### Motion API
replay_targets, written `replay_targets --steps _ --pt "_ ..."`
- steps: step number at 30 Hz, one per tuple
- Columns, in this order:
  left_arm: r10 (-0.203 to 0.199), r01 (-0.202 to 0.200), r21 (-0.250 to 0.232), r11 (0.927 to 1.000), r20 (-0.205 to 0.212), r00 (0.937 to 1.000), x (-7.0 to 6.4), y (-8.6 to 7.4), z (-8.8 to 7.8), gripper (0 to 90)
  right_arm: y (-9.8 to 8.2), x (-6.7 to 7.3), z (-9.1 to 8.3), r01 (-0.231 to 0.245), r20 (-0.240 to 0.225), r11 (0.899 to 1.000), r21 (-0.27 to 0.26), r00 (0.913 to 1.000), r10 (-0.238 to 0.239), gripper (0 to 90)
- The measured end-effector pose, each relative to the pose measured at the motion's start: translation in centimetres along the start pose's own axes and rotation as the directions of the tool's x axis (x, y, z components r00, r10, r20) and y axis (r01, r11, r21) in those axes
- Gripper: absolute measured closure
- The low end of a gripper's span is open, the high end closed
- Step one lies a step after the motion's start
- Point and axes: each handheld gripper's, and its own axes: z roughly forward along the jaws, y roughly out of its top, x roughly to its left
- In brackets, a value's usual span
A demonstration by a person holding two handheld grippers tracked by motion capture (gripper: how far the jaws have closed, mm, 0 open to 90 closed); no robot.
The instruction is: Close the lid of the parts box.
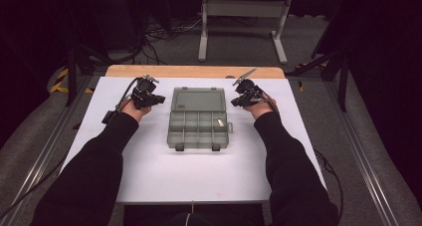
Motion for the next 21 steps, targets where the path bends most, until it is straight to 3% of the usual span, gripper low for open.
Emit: replay_targets --steps 14,21 --pt "-0.019 0.018 0.024 0.9995 0.051 0.9985 0.2 -0.3 1.8 89.9 0.0 0.1 1.8 0.000 -0.020 1.000 0.020 0.9998 0.000 90.0" --pt "-0.048 0.045 0.038 0.9983 0.076 0.9960 0.4 -0.5 2.7 89.9 -0.1 0.0 2.6 -0.010 -0.030 1.000 0.029 0.9995 0.011 90.0"
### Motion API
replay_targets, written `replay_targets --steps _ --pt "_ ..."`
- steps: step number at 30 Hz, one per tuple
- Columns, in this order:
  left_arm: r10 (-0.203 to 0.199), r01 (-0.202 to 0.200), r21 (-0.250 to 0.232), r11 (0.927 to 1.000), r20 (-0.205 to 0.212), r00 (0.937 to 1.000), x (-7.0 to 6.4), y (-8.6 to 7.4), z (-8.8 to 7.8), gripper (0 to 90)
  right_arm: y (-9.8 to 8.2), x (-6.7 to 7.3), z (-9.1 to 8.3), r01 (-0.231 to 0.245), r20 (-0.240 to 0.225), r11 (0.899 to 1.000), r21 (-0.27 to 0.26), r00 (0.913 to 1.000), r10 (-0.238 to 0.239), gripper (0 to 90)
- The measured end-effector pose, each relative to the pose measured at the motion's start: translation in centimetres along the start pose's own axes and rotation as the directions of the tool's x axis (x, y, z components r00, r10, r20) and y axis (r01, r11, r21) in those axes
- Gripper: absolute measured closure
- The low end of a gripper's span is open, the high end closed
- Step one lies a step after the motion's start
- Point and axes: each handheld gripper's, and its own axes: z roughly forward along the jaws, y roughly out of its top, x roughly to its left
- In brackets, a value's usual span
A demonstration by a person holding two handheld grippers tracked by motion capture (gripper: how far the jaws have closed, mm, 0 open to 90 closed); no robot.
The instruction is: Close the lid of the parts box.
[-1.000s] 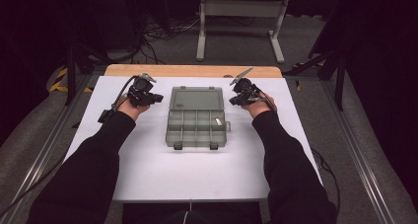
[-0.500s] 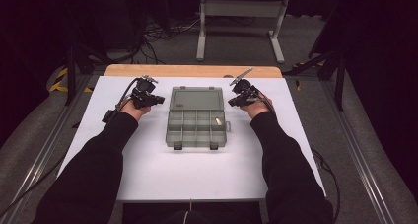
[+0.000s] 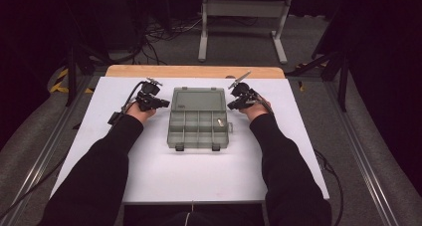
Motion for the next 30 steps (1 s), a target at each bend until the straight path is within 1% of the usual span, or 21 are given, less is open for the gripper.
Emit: replay_targets --steps 2,4,7,9,10,12,13,17,19,21,25,26,30 --pt "-0.002 0.002 0.005 1.0000 0.001 1.0000 0.0 0.0 0.2 89.9 -0.1 -0.1 0.2 -0.005 -0.002 1.000 0.003 1.0000 0.005 90.0" --pt "-0.013 0.013 0.004 0.9999 0.009 0.9999 0.1 0.0 0.4 89.9 -0.1 -0.1 0.3 -0.005 -0.006 1.000 0.000 1.0000 0.005 90.0" --pt "-0.022 0.022 0.007 0.9997 0.032 0.9992 0.0 -0.1 0.5 89.9 -0.1 0.0 0.3 0.003 -0.014 1.000 -0.002 0.9999 -0.003 90.0" --pt "-0.015 0.015 0.012 0.9998 0.029 0.9995 0.1 -0.1 0.6 89.8 -0.1 0.0 0.4 0.008 -0.015 1.000 0.006 0.9999 -0.007 90.0" --pt "-0.023 0.022 0.015 0.9996 0.034 0.9992 0.1 -0.1 0.7 89.9 -0.1 0.0 0.5 0.008 -0.016 1.000 0.006 0.9998 -0.008 90.0" --pt "-0.016 0.015 0.021 0.9997 0.031 0.9994 0.2 -0.2 0.8 89.9 -0.1 0.1 0.6 0.009 -0.017 1.000 0.010 0.9998 -0.009 90.0" --pt "-0.020 0.019 0.024 0.9995 0.035 0.9992 0.2 -0.2 0.9 89.9 -0.1 0.1 0.6 0.013 -0.018 1.000 0.010 0.9998 -0.013 90.0" --pt "-0.017 0.016 0.042 0.9990 0.030 0.9994 0.1 -0.3 1.2 89.8 -0.1 0.2 0.8 0.014 -0.018 1.000 0.015 0.9998 -0.013 90.0" --pt "-0.020 0.019 0.036 0.9992 0.029 0.9994 0.2 -0.3 1.2 89.8 -0.1 0.2 0.8 0.008 -0.020 1.000 0.013 0.9998 -0.008 90.0" --pt "-0.024 0.022 0.036 0.9991 0.035 0.9991 0.3 -0.3 1.2 89.8 -0.1 0.2 0.8 0.010 -0.019 1.000 0.013 0.9998 -0.010 90.0" --pt "-0.022 0.021 0.036 0.9991 0.031 0.9993 0.2 -0.3 1.3 89.8 -0.1 0.2 0.9 0.017 -0.016 1.000 0.012 0.9997 -0.016 90.0" --pt "-0.034 0.033 0.036 0.9988 0.038 0.9987 0.2 -0.3 1.3 89.8 -0.1 0.2 0.9 0.016 -0.016 1.000 0.012 0.9997 -0.016 90.0" --pt "-0.047 0.046 0.034 0.9984 0.044 0.9979 0.3 -0.3 1.3 89.8 -0.1 0.3 0.9 0.015 -0.013 1.000 0.011 0.9998 -0.015 90.0"
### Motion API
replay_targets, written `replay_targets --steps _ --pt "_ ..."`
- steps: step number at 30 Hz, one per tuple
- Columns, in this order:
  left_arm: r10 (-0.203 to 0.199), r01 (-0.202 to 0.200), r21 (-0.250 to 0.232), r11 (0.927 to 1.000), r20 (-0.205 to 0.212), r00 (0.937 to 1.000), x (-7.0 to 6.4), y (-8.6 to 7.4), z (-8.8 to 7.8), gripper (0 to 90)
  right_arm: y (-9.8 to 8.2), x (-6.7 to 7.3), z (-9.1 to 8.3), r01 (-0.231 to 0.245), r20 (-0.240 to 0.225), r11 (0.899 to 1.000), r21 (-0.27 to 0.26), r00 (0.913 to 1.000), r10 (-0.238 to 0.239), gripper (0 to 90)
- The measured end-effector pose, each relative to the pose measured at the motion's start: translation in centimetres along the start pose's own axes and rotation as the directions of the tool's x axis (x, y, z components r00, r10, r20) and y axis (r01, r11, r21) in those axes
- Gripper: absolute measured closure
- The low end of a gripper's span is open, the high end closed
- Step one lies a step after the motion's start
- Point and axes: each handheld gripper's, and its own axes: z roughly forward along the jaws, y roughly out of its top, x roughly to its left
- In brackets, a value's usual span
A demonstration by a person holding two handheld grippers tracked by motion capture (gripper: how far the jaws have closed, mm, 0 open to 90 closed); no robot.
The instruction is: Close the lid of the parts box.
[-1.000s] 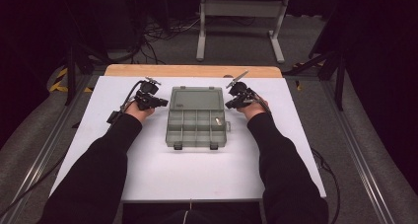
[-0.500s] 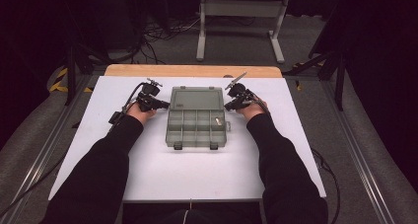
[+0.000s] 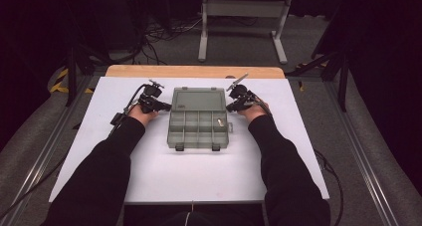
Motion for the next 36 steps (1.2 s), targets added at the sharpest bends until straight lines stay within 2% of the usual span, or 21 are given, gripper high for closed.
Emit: replay_targets --steps 7,11,13,15,21,25,36 --pt "0.007 -0.007 0.000 1.0000 -0.008 0.9999 -0.04 0.03 0.02 89.8 0.08 0.06 0.05 0.012 0.006 1.000 0.003 0.9999 -0.012 90.0" --pt "-0.003 0.003 -0.004 1.0000 -0.008 1.0000 -0.08 0.04 0.08 89.8 0.20 0.19 0.13 0.012 0.018 1.000 0.005 0.9998 -0.012 90.0" --pt "0.011 -0.011 -0.008 0.9999 -0.024 0.9997 -0.07 0.09 0.10 89.8 0.26 0.22 0.16 0.016 0.022 1.000 0.006 0.9996 -0.016 90.0" --pt "0.002 -0.002 -0.010 1.0000 -0.018 0.9998 -0.23 0.08 0.19 89.7 0.32 0.23 0.22 0.015 0.025 1.000 0.003 0.9996 -0.015 90.0" --pt "0.014 -0.014 -0.011 0.9998 -0.026 0.9996 -0.33 0.16 0.27 89.7 0.45 0.20 0.35 0.025 0.034 1.000 -0.006 0.9991 -0.025 90.0" --pt "0.022 -0.023 -0.021 0.9995 -0.048 0.9986 -0.42 0.22 0.37 89.8 0.57 0.22 0.47 0.023 0.044 1.000 -0.013 0.9988 -0.022 90.0" --pt "0.024 -0.027 -0.048 0.9985 -0.069 0.9973 -0.73 0.42 0.80 89.8 0.59 0.08 0.56 0.016 0.046 1.000 -0.026 0.9988 -0.015 90.0"
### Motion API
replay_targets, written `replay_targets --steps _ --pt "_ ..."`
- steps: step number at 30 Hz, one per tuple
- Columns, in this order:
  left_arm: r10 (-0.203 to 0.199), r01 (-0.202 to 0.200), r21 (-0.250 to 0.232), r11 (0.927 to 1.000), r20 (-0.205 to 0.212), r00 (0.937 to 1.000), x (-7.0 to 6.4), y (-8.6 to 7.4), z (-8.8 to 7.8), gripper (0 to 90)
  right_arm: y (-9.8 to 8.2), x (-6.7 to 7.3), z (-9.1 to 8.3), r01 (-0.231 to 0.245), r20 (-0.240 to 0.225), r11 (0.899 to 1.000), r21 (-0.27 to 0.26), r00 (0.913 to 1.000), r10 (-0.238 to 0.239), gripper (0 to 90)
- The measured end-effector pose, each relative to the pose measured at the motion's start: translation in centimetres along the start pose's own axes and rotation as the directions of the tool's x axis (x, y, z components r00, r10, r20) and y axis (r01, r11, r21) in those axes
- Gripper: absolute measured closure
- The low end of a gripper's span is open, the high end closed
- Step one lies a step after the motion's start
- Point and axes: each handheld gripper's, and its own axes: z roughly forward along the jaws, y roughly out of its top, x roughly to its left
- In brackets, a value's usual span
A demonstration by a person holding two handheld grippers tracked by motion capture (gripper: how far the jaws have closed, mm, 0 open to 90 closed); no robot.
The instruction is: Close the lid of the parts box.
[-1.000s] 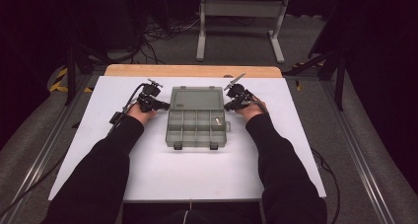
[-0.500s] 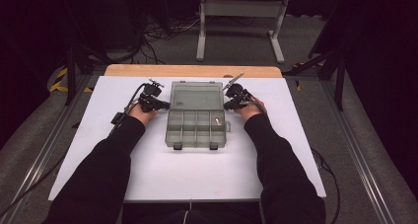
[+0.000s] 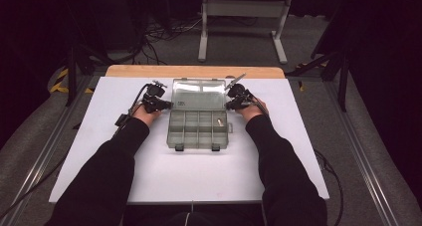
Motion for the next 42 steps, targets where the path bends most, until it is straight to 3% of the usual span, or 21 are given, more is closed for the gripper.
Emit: replay_targets --steps 17,23,42 --pt "-0.001 0.000 -0.018 0.9998 -0.024 0.9997 -0.3 0.2 0.0 89.8 -0.2 -0.1 0.0 -0.030 0.003 0.999 -0.026 0.9995 0.030 89.9" --pt "0.017 -0.020 -0.046 0.9987 -0.064 0.9978 -0.4 0.3 -0.4 89.8 -0.2 -0.2 -0.3 -0.039 0.007 0.998 -0.042 0.9992 0.039 90.0" --pt "0.022 -0.028 -0.101 0.9945 -0.066 0.9976 -0.6 0.6 -1.4 89.8 0.0 -0.2 -1.8 -0.045 0.030 0.991 -0.128 0.9984 0.049 90.0"
